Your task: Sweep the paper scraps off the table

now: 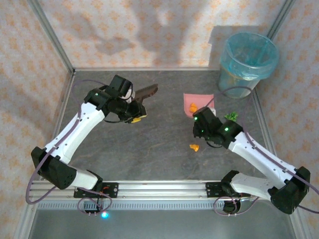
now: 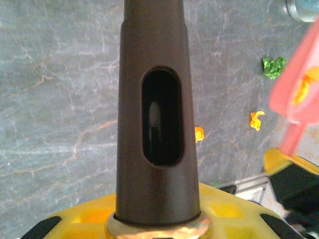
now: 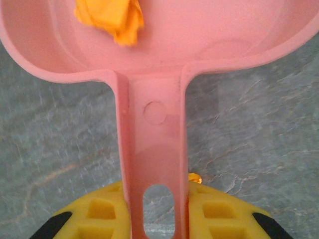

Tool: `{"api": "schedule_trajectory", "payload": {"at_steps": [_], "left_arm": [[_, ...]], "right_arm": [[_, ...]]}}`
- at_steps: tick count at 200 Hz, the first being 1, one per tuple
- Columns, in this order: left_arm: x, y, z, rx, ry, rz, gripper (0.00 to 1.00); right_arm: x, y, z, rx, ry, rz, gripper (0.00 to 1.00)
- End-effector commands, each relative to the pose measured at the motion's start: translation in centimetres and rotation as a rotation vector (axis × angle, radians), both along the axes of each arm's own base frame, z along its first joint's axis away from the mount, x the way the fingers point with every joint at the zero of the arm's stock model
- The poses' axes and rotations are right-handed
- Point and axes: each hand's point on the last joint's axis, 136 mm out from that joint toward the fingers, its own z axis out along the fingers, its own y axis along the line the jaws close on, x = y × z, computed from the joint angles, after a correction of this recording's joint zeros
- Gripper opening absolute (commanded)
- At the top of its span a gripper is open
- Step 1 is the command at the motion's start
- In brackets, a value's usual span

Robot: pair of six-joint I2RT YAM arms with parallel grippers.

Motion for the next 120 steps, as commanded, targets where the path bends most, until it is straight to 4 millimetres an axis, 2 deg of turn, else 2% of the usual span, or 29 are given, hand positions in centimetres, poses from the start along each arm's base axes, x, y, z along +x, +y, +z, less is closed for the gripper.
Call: {"api": "schedule_trajectory", "payload": {"at_steps": [1,26,61,87,120], "left_arm": [[0.6,0.7,0.8,0.049,-0.121,0.015,0.0],[-0.2,0.9,-0.6,0.105,-0.139,-0.004,0.0],[-1.1,1.1,-1.8,0.178,-0.2,-0.015,0.0],[-1.5,1.0,-2.8,0.207,-0.235,-0.018,0.0],[-1.7,0.7,-4.0,0.232,-0.244,-0.044,0.0]], "right_arm": [[1.7,-2.3,3.9,0.024,-0.058,-0.111,0.0],[4.7,-3.7,7.4,0.081,-0.068,-0.205,0.0],[9.9,-4.4,12.9,0.234,-0.12,-0.27,0.0],[14.2,-6.4,16.9,0.363,-0.167,-0.363,0.0],[19.4,-9.1,20.2,0.585,-0.186,-0.489,0.0]]}}
